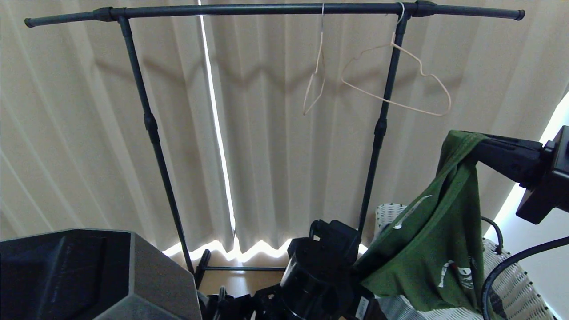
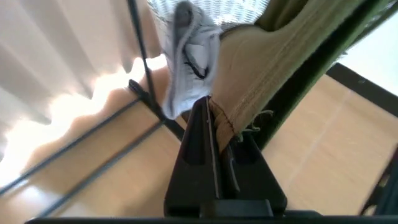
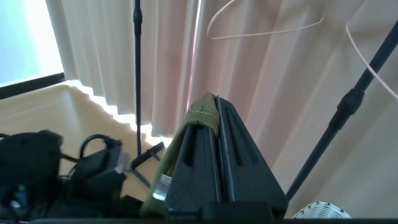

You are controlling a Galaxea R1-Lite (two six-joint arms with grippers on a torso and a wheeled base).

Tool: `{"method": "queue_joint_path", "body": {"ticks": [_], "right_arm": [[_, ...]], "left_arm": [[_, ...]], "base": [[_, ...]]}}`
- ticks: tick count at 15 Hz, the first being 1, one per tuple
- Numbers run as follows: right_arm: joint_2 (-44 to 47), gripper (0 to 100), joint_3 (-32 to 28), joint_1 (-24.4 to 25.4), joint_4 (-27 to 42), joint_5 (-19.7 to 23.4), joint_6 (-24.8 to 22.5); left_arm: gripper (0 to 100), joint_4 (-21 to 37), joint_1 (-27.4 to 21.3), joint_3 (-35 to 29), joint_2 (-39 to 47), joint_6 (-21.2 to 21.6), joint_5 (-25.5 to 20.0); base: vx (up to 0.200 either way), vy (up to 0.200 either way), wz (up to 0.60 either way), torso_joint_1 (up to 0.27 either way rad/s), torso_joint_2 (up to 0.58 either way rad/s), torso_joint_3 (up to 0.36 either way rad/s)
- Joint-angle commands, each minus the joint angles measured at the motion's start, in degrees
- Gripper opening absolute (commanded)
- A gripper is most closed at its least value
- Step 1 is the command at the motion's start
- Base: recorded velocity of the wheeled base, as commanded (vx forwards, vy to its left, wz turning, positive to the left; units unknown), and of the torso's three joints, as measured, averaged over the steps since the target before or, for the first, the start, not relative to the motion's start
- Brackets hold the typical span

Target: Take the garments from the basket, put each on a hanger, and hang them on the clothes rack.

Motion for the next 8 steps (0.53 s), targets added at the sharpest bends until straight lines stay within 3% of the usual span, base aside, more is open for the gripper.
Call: {"method": "queue_joint_path", "body": {"ticks": [1, 4, 6, 8], "right_arm": [[1.82, 0, -0.31, 0.01, -0.21, 0.01, 0.05], [4.01, 0, -2.07, 0.01, -0.21, -0.16, 0.05], [5.16, 0, -4.01, 0.01, -0.3, -0.16, 0.05], [5.07, 0, -7.26, -0.16, -0.3, -0.25, 0.05]], "left_arm": [[0, -5.82, 0.37, 10.78, -7.91, 3.7, 2.51], [0, -3.45, 5.2, 14.38, -21.8, 6.51, 2.07], [0, 9.03, 11.62, 11.57, -34.98, 8.44, -0.91], [0, 22.39, 16.45, 4.98, -44.39, 8.44, -7.51]], "base": [[0.0, 0.0, 0.0, 0.0, 0.0, 0.0], [0.0, 0.0, 0.0, 0.0, 0.0, 0.0], [0.0, 0.0, 0.0, 0.0, 0.0, 0.0], [0.0, 0.0, 0.0, 0.0, 0.0, 0.0]]}}
